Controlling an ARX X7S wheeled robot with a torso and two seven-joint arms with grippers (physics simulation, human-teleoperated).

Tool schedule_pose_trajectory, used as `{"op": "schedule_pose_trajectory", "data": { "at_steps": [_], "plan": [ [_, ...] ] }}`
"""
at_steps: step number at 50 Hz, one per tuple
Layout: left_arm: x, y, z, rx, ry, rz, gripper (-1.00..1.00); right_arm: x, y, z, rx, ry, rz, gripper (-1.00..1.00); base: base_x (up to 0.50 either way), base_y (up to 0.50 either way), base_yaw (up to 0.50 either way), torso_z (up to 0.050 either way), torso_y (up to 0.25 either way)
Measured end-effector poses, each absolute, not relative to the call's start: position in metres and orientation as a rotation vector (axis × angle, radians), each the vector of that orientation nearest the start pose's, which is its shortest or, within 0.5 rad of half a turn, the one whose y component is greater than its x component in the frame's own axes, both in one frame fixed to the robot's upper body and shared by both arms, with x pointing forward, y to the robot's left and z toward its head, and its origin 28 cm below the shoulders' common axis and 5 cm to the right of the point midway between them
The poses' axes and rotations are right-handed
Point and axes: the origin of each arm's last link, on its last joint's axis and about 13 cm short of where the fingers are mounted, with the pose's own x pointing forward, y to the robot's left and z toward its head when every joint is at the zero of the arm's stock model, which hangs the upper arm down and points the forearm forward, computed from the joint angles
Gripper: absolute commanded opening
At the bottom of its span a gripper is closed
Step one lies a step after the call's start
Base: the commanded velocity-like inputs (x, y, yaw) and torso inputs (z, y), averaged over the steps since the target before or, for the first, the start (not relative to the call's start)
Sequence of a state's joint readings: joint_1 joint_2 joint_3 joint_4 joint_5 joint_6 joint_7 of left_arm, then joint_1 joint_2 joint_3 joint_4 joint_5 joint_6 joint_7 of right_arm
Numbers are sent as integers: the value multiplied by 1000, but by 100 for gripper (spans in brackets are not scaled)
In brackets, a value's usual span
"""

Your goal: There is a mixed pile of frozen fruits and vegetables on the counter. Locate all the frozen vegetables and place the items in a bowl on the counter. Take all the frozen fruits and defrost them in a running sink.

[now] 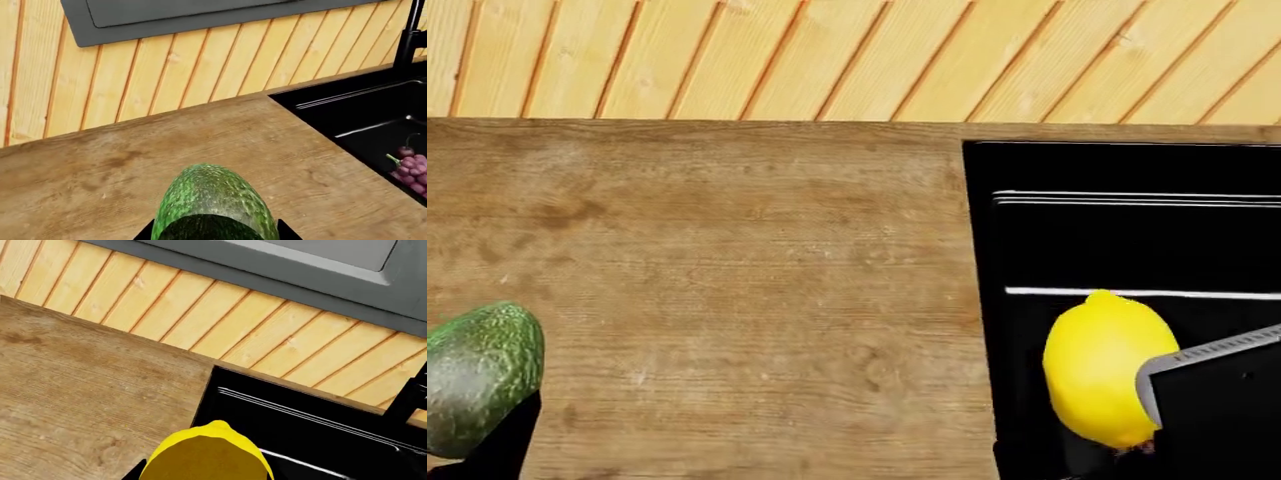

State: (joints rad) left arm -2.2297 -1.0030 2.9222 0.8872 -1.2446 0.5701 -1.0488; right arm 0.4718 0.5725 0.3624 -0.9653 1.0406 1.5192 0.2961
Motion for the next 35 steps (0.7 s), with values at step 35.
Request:
{"op": "schedule_pose_trajectory", "data": {
  "at_steps": [35],
  "plan": [
    [148, 251, 246, 69, -6, -159, -100, 142, -183, 231, -319, 14, 131, -100, -64, -500, 0, 0, 0]
  ]
}}
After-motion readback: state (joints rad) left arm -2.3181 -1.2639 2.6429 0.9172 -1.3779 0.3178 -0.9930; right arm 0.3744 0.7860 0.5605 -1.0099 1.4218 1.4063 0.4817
